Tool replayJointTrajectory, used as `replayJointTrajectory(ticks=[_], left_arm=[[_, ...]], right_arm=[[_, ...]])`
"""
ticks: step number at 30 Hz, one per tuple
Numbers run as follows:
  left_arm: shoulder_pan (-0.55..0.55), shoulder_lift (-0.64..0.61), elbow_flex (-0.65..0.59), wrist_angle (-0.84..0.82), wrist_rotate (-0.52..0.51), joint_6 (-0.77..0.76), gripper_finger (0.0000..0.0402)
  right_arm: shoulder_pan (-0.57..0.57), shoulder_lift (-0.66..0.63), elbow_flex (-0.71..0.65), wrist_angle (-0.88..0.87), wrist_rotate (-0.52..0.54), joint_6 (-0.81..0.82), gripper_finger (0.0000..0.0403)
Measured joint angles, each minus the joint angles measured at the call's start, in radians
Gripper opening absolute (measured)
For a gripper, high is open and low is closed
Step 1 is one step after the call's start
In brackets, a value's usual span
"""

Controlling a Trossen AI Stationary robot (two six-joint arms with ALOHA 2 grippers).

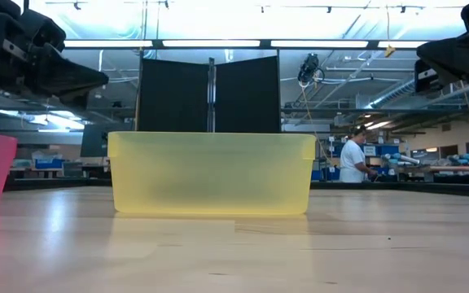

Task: Sort blocks
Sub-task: Return to Home Position

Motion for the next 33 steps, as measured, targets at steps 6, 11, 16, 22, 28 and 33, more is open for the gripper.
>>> replayJointTrajectory(ticks=[6,11,16,22,28,33], left_arm=[[0.0,0.0,0.0,0.009,0.001,0.0,0.0027],[0.0,0.0,0.0,0.016,0.001,0.0,0.0027],[0.0,0.0,0.0,0.016,0.002,0.0,0.0028],[0.0,0.0,0.0,0.021,0.002,0.0,0.0028],[0.0,0.0,0.0,0.021,0.003,0.0,0.0028],[0.0,0.0,0.0,0.021,0.007,0.0,0.0028]], right_arm=[[0.0,0.0,0.0,0.001,0.001,0.0,0.0027],[0.0,0.0,0.0,0.001,0.001,0.0,0.0027],[0.0,0.0,0.0,0.001,0.002,0.0,0.0025],[0.0,0.0,0.0,0.001,0.002,0.0,0.0027],[0.0,0.0,0.0,0.001,0.002,0.0,0.0026],[0.0,0.0,0.0,0.001,0.002,0.0,0.0025]])
